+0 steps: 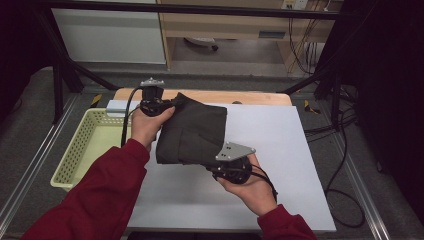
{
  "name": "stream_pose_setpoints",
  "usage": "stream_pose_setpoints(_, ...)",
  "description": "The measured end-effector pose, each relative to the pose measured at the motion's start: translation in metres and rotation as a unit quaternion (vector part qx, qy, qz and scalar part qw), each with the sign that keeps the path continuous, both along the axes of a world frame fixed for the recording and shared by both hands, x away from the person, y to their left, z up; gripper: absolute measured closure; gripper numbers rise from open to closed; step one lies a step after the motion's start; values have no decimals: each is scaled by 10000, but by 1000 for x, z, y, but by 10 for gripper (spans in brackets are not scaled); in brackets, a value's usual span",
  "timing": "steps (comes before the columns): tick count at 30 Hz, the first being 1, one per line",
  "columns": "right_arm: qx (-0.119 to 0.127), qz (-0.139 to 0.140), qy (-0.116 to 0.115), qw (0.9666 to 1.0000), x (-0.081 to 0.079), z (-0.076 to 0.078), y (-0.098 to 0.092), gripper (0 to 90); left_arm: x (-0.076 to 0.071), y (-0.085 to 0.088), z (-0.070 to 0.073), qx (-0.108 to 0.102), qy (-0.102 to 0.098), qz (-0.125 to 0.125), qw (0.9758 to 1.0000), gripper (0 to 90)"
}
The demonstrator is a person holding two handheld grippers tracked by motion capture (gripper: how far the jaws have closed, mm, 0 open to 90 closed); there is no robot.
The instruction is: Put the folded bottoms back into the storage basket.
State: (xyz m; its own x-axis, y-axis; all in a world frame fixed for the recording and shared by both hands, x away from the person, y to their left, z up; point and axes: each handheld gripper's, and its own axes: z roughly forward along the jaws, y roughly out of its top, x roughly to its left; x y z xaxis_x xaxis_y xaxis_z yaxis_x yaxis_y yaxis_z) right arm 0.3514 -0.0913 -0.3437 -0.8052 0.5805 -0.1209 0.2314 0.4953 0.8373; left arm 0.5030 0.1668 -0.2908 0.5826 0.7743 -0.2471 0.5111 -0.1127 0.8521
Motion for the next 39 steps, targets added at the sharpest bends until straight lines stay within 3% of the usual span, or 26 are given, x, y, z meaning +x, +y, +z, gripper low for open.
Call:
stream_pose_setpoints(4,40,98,-49,9999,6,6,10,636,2,11,13,75,-139,5,9999,801)
stream_pose_setpoints(15,261,251,-11,9993,9,14,36,636,-2,41,26,48,-119,111,9999,802)
stream_pose_setpoints(23,-108,599,-193,9980,13,19,67,638,-7,70,30,-56,-120,265,9996,801)
stream_pose_setpoints(27,11,685,-78,9976,17,23,78,638,-10,86,32,-84,-121,373,9992,801)
stream_pose_setpoints(30,-11,748,-87,9972,18,24,90,638,-11,97,31,4,-171,404,9990,800)
stream_pose_setpoints(39,-89,975,-77,9952,26,31,115,639,-14,129,36,-19,-207,627,9978,800)
